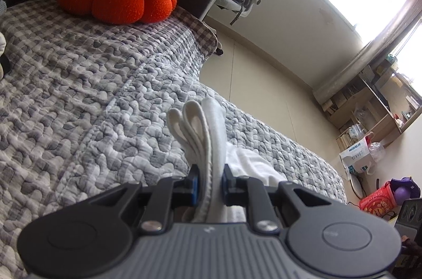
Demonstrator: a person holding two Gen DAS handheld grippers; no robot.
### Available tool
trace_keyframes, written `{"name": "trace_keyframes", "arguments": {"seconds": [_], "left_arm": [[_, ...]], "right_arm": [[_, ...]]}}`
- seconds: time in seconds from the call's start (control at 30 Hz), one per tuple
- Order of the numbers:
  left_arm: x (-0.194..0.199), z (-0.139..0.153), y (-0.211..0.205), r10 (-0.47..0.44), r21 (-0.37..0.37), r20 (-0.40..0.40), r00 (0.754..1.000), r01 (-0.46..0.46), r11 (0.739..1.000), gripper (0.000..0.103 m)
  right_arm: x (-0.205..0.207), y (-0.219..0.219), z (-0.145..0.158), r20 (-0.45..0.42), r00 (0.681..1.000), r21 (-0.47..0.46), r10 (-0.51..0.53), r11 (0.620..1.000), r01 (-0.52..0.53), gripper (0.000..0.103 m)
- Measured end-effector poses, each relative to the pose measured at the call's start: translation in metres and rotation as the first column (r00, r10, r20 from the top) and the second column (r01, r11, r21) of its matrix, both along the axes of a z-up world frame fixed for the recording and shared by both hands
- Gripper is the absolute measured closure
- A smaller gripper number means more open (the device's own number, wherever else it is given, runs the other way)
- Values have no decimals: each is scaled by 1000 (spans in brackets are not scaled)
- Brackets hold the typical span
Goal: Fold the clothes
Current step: 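Lift the folded trousers with both grippers and carry them to the clothes stack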
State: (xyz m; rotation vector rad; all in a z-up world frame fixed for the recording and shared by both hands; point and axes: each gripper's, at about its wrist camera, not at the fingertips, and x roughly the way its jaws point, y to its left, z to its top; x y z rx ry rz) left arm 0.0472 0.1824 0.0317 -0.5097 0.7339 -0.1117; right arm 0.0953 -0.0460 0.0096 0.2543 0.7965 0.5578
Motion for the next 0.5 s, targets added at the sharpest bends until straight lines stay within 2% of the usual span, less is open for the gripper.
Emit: {"name": "trace_keyframes", "arguments": {"seconds": [0.23,0.4,0.5], "left_arm": [[-12,16,10,1,22,33,999,-2,1000,86],[-29,34,43,31,28,79,996,-34,999,86],[-41,48,71,51,68,93,994,-57,996,86]], "right_arm": [[-4,11,10,9,1000,4,2,1000,-2,82],[-12,44,27,45,998,14,40,999,-40,82],[-15,73,38,67,995,20,80,997,-81,82]]}}
